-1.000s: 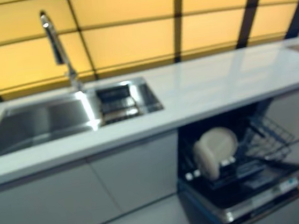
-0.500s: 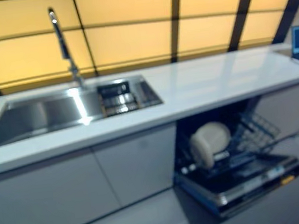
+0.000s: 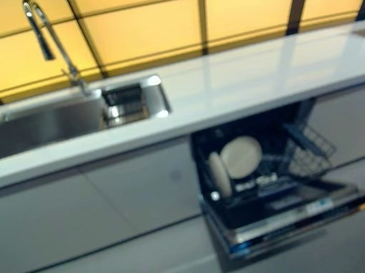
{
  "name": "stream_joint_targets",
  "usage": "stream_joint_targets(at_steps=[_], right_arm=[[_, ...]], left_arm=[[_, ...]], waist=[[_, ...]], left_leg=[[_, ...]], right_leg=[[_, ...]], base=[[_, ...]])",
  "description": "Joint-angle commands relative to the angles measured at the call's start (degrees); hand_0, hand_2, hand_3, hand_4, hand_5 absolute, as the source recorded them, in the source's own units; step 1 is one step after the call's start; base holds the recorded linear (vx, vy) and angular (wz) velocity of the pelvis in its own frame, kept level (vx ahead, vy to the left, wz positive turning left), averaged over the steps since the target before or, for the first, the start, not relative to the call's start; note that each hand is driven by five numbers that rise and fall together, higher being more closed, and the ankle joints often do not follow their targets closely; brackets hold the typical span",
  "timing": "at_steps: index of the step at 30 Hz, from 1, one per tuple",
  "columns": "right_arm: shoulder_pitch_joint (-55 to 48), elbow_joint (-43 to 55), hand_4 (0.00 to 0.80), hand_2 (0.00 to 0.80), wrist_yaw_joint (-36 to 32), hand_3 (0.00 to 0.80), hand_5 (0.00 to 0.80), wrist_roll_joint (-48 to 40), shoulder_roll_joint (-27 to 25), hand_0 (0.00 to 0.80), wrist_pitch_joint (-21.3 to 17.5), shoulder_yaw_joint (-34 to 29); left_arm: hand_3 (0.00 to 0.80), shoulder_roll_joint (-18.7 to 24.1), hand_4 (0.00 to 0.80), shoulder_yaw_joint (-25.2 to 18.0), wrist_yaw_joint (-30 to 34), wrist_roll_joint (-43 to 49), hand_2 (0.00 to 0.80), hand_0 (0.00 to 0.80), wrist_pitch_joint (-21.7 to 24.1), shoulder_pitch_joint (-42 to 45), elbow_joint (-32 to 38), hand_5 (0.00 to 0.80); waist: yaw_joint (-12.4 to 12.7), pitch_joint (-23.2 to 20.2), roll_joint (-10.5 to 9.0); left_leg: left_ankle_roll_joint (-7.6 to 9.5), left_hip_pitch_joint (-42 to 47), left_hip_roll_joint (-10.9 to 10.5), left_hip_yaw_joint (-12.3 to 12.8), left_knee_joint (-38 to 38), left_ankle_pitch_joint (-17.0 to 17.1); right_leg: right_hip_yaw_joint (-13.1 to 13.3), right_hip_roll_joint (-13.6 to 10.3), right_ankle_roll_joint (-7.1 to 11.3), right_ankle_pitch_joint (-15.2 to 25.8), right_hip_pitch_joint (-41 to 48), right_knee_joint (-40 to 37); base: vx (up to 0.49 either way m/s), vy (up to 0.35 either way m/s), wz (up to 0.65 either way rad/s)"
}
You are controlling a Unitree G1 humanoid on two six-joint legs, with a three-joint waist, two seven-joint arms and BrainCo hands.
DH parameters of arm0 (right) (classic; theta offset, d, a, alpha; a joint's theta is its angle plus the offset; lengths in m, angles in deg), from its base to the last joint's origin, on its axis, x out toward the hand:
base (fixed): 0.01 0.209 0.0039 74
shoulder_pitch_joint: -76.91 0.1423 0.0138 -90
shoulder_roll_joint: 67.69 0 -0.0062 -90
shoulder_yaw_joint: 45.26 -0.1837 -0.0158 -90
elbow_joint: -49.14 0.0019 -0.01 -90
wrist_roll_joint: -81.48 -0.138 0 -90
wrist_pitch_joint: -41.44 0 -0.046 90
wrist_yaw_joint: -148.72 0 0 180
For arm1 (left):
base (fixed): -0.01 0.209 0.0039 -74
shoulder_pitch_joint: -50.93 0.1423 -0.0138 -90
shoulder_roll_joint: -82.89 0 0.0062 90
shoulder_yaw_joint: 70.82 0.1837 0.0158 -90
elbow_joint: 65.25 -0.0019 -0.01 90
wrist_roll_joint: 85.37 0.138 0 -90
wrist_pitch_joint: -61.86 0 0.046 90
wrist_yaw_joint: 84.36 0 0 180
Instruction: Take plates into dishwasher
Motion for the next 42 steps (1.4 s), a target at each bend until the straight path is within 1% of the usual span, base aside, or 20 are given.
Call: stream_joint_targets(at_steps=[1, 3, 5, 10, 11, 15, 17, 18, 19, 23, 26, 27, 28, 33, 35, 37, 38, 39, 41, 42], right_arm=[[0.77, -0.46, 0.0, 0.0, -4.1, 0.0, 0.0, -6.44, 3.62, 0.0, -4.12, -2.11], [0.48, 0.3, 0.0, 0.0, -6.93, 0.0, 0.0, -10.16, 4.45, 0.0, -5.55, -2.9], [0.08, 0.95, 0.0, 0.0, -9.76, 0.0, 0.0, -13.96, 5.39, 0.0, -5.34, -3.51], [1.64, 0.76, 0.0, 0.0, -14.13, 0.0, 0.0, -22.97, 6.79, 0.0, -6.44, -3.04], [1.88, 0.62, 0.0, 0.0, -14.41, 0.0, 0.0, -23.39, 6.86, 0.0, -6.46, -2.98], [5.6, 0.4, 0.0, 0.0, -16.17, 0.0, 0.0, -26.49, 6.63, 0.0, -6.82, -1.03], [6.35, 0.16, 0.0, 0.0, -16.39, 0.0, 0.0, -27.03, 6.42, 0.0, -6.74, -0.75], [7.86, -0.31, 0.0, 0.0, -17.12, 0.0, 0.0, -27.45, 6.35, 0.0, -6.89, 0.0], [8.43, -0.47, 0.0, 0.0, -17.52, 0.0, 0.0, -27.43, 6.25, 0.0, -7.03, 0.31], [9.91, -0.58, 0.0, 0.0, -17.93, 0.0, 0.0, -29.58, 5.87, 0.0, -7.74, 0.55], [11.84, 0.03, 0.0, 0.0, -19.06, 0.0, 0.0, -34.08, 4.85, 0.0, -8.2, 0.44], [11.88, 0.01, 0.0, 0.0, -19.06, 0.0, 0.0, -34.14, 4.78, 0.0, -8.2, 0.46], [13.22, 0.21, 0.0, 0.0, -19.74, 0.0, 0.0, -36.49, 4.25, 0.0, -8.4, 0.46], [17.4, 1.14, 0.0, 0.0, -20.51, 0.0, 0.0, -42.65, 2.43, 0.0, -9.32, -0.05], [18.46, 1.3, 0.0, 0.0, -20.71, 0.0, 0.0, -43.93, 2.13, 0.0, -9.31, -0.08], [19.73, 1.62, 0.0, 0.0, -21.11, 0.0, 0.0, -45.5, 1.54, 0.0, -8.75, -0.16], [20.75, 2.49, 0.0, 0.0, -21.8, 0.0, 0.0, -46.37, 1.04, 0.0, -7.93, -0.31], [21.16, 3.25, 0.0, 0.0, -22.59, 0.0, 0.0, -47.02, 0.65, 0.0, -7.44, -0.3], [21.65, 4.84, 0.0, 0.0, -24.79, 0.0, 0.0, -47.44, 0.67, 0.0, -6.55, -0.23], [22.3, 5.98, 0.0, 0.0, -26.23, 0.0, 0.0, -47.27, 0.97, 0.0, -6.64, 0.13]], left_arm=[[0.0, 2.73, 0.0, -2.38, -0.97, -1.06, 0.0, 0.0, 2.69, -0.6, -3.28, 0.0], [0.0, 1.95, 0.0, -2.54, -0.55, -0.9, 0.0, 0.0, 3.67, 0.41, -3.86, 0.0], [0.0, 1.6, 0.0, -3.02, 0.47, -0.48, 0.0, 0.0, 4.29, 1.41, -3.85, 0.0], [0.0, 0.72, 0.0, -2.31, 1.95, -0.67, 0.0, 0.0, 5.47, 0.72, -4.16, 0.0], [0.0, 0.62, 0.0, -2.23, 2.09, -0.69, 0.0, 0.0, 5.57, 0.6, -4.25, 0.0], [0.0, -1.16, 0.0, -0.57, 2.58, -2.53, 0.0, 0.0, 5.86, -0.49, -3.24, 0.0], [0.0, -1.46, 0.0, -0.4, 2.62, -2.84, 0.0, 0.0, 5.91, -0.56, -3.0, 0.0], [0.0, -2.26, 0.0, -0.06, 2.61, -3.45, 0.0, 0.0, 6.2, -0.42, -2.8, 0.0], [0.0, -2.6, 0.0, -0.03, 2.58, -3.72, 0.0, 0.0, 6.34, -0.31, -2.76, 0.0], [0.0, -3.27, 0.0, 0.54, 3.13, -3.85, 0.0, 0.0, 6.69, 0.38, -2.62, 0.0], [0.0, -3.7, 0.0, 1.5, 4.1, -3.95, 0.0, 0.0, 6.83, 0.78, -2.79, 0.0], [0.0, -3.74, 0.0, 1.5, 4.11, -3.96, 0.0, 0.0, 6.84, 0.73, -2.82, 0.0], [0.0, -4.13, 0.0, 2.19, 4.59, -4.34, 0.0, 0.0, 7.25, 0.65, -3.28, 0.0], [0.0, -5.89, 0.0, 4.29, 6.39, -6.13, 0.0, 0.0, 8.51, 0.41, -3.87, 0.0], [0.0, -6.42, 0.0, 5.0, 6.87, -6.78, 0.0, 0.0, 8.78, 0.52, -4.06, 0.0], [0.0, -7.14, 0.0, 5.48, 7.52, -6.64, 0.0, 0.0, 8.89, 1.1, -4.56, 0.0], [0.0, -7.83, 0.0, 6.25, 7.78, -6.75, 0.0, 0.0, 8.83, 1.95, -4.75, 0.0], [0.0, -8.2, 0.0, 6.57, 7.85, -6.85, 0.0, 0.0, 8.85, 2.38, -4.62, 0.0], [0.0, -8.71, 0.0, 7.09, 8.05, -6.62, 0.0, 0.0, 8.91, 3.27, -4.51, 0.0], [0.0, -8.91, 0.0, 7.1, 8.21, -6.44, 0.0, 0.0, 9.09, 3.63, -4.61, 0.0]], waist=[[0.83, -1.09, -3.25], [0.81, -1.02, -2.77], [0.78, -0.67, -2.15], [1.16, 1.1, -0.55], [1.19, 1.25, -0.43], [1.96, 3.54, 1.75], [2.12, 3.84, 2.2], [2.72, 4.37, 3.29], [2.94, 4.55, 3.87], [3.64, 4.83, 5.36], [4.1, 5.54, 7.14], [4.07, 5.56, 7.18], [4.0, 6.04, 8.15], [3.66, 7.36, 11.29], [3.57, 7.54, 11.98], [3.47, 7.57, 12.95], [3.28, 7.4, 13.7], [3.24, 7.29, 14.32], [3.23, 7.0, 14.78], [3.41, 6.73, 15.13]], left_leg=[[-3.3, -0.65, -0.83, -1.2, -3.57, 4.4], [-3.45, -0.84, -0.97, -1.53, -3.57, 4.52], [-3.41, -0.76, -1.03, -1.48, -3.57, 4.58], [-3.26, -2.15, -1.93, -2.15, -3.57, 5.12], [-3.23, -2.31, -2.05, -2.26, -3.57, 5.17], [-2.76, -4.75, -3.96, -3.61, -3.57, 5.75], [-2.63, -5.11, -4.37, -3.97, -3.57, 5.81], [-2.41, -5.66, -5.22, -4.65, -3.57, 5.98], [-2.31, -5.74, -5.56, -4.97, -3.57, 6.03], [-2.13, -5.68, -6.34, -5.3, -3.55, 6.15], [-2.15, -5.91, -6.99, -5.5, -3.16, 6.33], [-2.15, -5.94, -7.0, -5.53, -3.15, 6.34], [-2.25, -6.09, -7.22, -5.37, -2.97, 6.52], [-2.35, -6.43, -8.3, -5.01, -1.39, 6.29], [-2.36, -6.45, -8.62, -4.99, -0.74, 6.04], [-2.42, -6.18, -9.02, -4.81, 0.01, 5.69], [-2.59, -5.33, -9.52, -4.51, 0.13, 5.32], [-2.49, -5.33, -9.68, -4.4, 0.24, 5.54], [-2.51, -4.43, -10.21, -4.25, 0.07, 5.27], [-2.42, -4.43, -10.3, -4.26, 0.0, 5.62]], right_leg=[[0.21, -3.31, 2.91, -0.86, 1.46, 2.4], [-0.16, -3.19, 2.27, -2.53, 1.68, 3.72], [-0.31, -3.1, 1.59, -4.43, 1.31, 6.04], [-0.19, -3.12, 0.73, -6.19, -1.08, 9.35], [-0.14, -3.1, 0.68, -6.26, -1.28, 9.49], [0.12, -3.29, -0.04, -6.47, -3.22, 9.8], [0.15, -3.37, -0.15, -6.52, -3.49, 9.84], [0.3, -3.5, -0.43, -6.74, -3.79, 9.89], [0.39, -3.58, -0.56, -7.03, -3.94, 10.19], [-0.08, -3.97, -0.95, -7.86, -3.95, 11.09], [-0.74, -4.63, -1.37, -8.66, -4.54, 12.52], [-0.75, -4.65, -1.38, -8.72, -4.6, 12.63], [-0.89, -5.06, -1.61, -9.09, -5.21, 13.51], [-0.31, -7.0, -2.21, -10.7, -6.93, 16.98], [-0.19, -7.59, -2.26, -10.98, -7.13, 17.73], [-0.12, -8.4, -2.3, -11.32, -7.1, 18.6], [-0.09, -9.27, -2.31, -12.09, -6.63, 19.28], [-0.1, -9.42, -2.35, -11.58, -6.52, 19.07], [-0.28, -9.91, -2.25, -12.16, -5.63, 19.15], [-0.47, -9.82, -2.26, -11.47, -5.36, 18.58]], base=[[0.003, -0.058, 0.01], [0.01, -0.039, 0.03], [0.0, 0.0, 0.0], [-0.078, -0.012, 0.02], [-0.147, 0.002, 0.02], [-0.16, 0.049, 0.07], [-0.089, 0.066, 0.14], [-0.091, 0.109, 0.06], [-0.071, 0.119, 0.01], [-0.017, 0.065, 0.03], [-0.039, 0.065, 0.14], [-0.052, 0.082, 0.12], [-0.054, 0.091, 0.1], [-0.056, 0.139, 0.11], [0.004, 0.115, 0.06], [0.097, 0.18, 0.07], [0.119, 0.245, 0.08], [0.102, 0.207, 0.08], [0.071, 0.118, 0.06], [0.065, 0.094, 0.06]])
